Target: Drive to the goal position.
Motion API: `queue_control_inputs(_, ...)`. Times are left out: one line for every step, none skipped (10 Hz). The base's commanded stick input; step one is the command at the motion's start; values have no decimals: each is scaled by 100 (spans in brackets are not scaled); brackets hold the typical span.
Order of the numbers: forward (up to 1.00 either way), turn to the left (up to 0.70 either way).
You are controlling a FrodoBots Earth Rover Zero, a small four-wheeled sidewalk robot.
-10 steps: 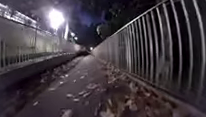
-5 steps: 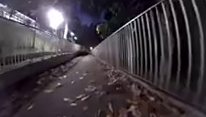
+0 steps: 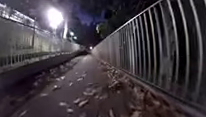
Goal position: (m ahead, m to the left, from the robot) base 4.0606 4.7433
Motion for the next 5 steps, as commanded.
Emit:
queue_control_inputs(30,76)
queue_control_inputs(30,76)
queue_control_inputs(30,76)
queue_control_inputs(30,76)
queue_control_inputs(30,76)
